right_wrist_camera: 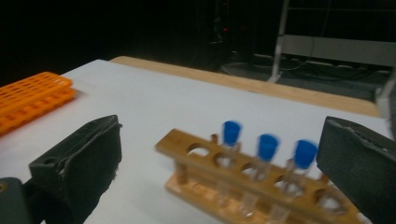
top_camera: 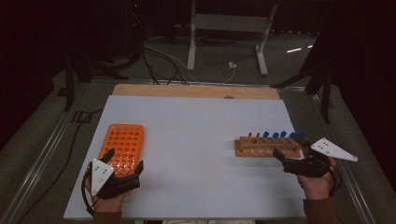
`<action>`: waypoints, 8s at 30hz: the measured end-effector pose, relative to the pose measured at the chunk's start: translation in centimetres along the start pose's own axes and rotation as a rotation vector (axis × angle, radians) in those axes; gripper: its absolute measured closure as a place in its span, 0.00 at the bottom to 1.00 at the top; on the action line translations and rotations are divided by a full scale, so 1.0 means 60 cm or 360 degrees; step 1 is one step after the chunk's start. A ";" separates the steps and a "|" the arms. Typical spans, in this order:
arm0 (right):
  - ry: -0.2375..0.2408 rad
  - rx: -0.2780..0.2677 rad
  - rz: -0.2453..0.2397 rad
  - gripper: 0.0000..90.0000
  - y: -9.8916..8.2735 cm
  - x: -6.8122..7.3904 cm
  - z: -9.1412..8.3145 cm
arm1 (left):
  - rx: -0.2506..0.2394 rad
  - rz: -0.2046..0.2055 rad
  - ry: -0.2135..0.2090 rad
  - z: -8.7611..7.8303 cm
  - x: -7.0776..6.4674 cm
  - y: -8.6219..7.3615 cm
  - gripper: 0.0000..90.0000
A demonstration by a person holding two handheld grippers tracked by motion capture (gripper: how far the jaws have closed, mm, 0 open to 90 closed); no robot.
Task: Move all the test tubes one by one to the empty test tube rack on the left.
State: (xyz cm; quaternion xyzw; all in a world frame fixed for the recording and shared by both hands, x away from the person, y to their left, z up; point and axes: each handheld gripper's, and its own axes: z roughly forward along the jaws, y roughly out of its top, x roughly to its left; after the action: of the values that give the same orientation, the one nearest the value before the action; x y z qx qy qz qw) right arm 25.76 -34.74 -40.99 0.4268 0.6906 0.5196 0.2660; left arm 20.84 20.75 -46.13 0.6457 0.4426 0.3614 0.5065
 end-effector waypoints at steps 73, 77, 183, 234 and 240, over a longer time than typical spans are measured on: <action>-0.0439 0.0202 0.0047 0.86 -0.045 -0.125 0.029 | 0.0022 0.0007 -0.0018 0.003 -0.003 -0.002 0.01; -0.0448 0.0160 0.0012 0.86 -0.020 -0.118 0.017 | 0.0021 0.0002 -0.0025 0.003 -0.003 -0.002 0.01; 0.0604 0.0077 -0.0198 0.05 0.046 0.199 0.125 | 0.0201 0.0112 -0.0724 0.151 -0.175 0.063 0.87; 0.0299 0.0046 -0.0036 0.00 -0.040 0.069 0.058 | 0.0260 -0.0027 0.0026 0.218 0.096 0.070 0.87; 0.0306 0.0041 -0.0039 0.00 -0.039 0.070 0.058 | 0.0341 -0.0064 0.0063 0.241 0.110 0.056 0.87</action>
State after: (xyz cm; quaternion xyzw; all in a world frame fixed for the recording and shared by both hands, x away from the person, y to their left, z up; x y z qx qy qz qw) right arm 25.79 -29.62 -44.01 0.3700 0.7248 0.5459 0.1994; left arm 37.05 21.79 -46.03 0.6798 0.5016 0.3145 0.4328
